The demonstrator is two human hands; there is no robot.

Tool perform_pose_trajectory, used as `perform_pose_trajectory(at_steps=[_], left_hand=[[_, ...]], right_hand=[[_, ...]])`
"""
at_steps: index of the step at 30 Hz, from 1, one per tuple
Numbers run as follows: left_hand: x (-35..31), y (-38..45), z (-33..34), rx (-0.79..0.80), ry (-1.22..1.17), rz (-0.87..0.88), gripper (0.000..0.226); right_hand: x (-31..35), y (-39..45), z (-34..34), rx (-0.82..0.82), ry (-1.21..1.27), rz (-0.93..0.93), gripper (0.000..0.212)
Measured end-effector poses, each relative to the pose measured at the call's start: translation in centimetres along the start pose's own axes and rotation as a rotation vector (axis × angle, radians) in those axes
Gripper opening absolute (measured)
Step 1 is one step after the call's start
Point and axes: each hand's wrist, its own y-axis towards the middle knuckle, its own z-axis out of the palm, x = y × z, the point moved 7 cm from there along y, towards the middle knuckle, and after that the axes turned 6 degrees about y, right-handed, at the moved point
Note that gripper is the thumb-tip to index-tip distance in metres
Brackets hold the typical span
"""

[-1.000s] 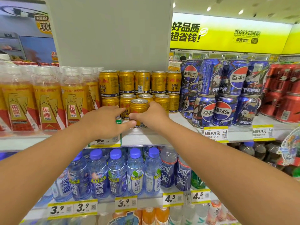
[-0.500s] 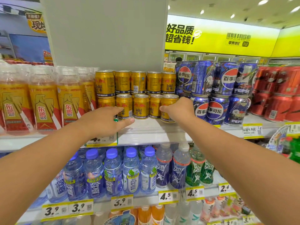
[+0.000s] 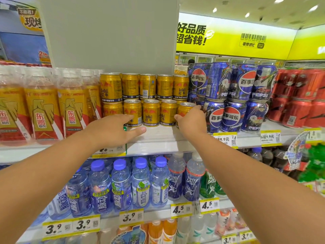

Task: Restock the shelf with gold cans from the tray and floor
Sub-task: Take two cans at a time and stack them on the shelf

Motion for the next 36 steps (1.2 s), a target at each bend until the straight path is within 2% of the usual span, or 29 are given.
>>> perform_pose_trajectory(at_steps=[3,7,11,18,22,26,33,36], left_hand=[[0.1,0.1,-0.1,-0.017,0.022,0.011,0.1],[0.3,0.2,0.2,0.003,0.041,0.014,0.105],[0.5,0.5,0.1,0.005,0.047,0.005,0.106],[0.6,0.7,0.2,0.002,0.046,0.004,0.106],[1.0,0.7,0.4,0.007,0.036,-0.004,0.112],[0.9,0.7,0.4,0.0,0.051,0.0,0.106],[0.6,0.8,0.6,0.001,0.071,-0.011,0.107],[0.4,0.7,0.7,0.012,0.112,-0.006,0.109]], right_hand=[[0.1,-1.4,0.1,0.087,-0.106,-0.049,0.101],[-0.3,-4.0,1.1,0.201,-0.291,-0.212,0.071],[-0.7,-3.6,2.0,0.262,-0.392,-0.2,0.07],[-0.6,-1.6,2.8,0.282,-0.418,-0.16,0.068],[-0.3,-0.8,3.0,0.343,-0.461,-0.188,0.069],[-0.3,-0.4,3.0,0.416,-0.494,-0.173,0.073],[-0.6,-0.4,2.8,0.408,-0.38,-0.185,0.073],[-0.6,-1.2,2.5,0.399,-0.329,-0.241,0.067]])
